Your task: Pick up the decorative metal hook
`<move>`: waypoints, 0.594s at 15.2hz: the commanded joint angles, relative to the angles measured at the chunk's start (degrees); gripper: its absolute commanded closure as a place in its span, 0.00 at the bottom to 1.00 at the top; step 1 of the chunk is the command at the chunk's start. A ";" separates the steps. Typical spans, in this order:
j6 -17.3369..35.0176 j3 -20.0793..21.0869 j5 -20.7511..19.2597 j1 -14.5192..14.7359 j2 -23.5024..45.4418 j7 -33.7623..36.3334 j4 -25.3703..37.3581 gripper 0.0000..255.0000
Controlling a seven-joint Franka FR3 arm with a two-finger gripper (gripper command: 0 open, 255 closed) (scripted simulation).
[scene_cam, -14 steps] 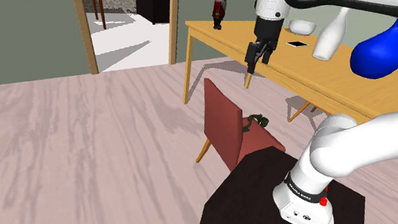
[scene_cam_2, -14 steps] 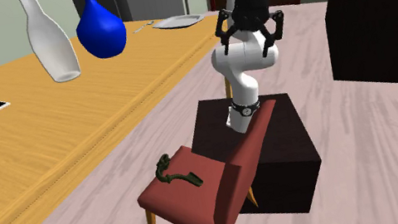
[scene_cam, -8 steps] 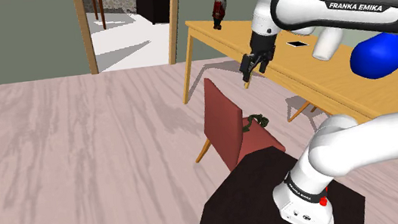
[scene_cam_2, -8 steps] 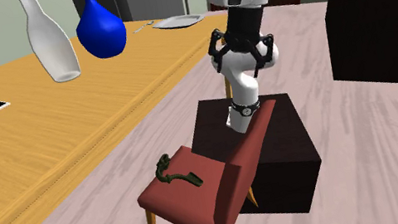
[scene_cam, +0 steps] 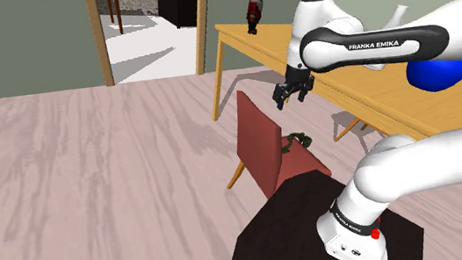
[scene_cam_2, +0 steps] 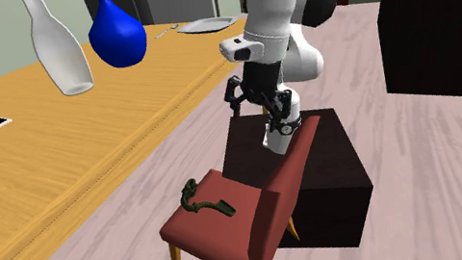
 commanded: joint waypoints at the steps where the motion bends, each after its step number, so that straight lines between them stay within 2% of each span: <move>1: 5.08 -0.51 -1.41 -1.84 1.62 2.48 -2.82 0.00; 9: 23.83 -1.93 -8.38 -10.34 12.71 13.37 -8.64 0.00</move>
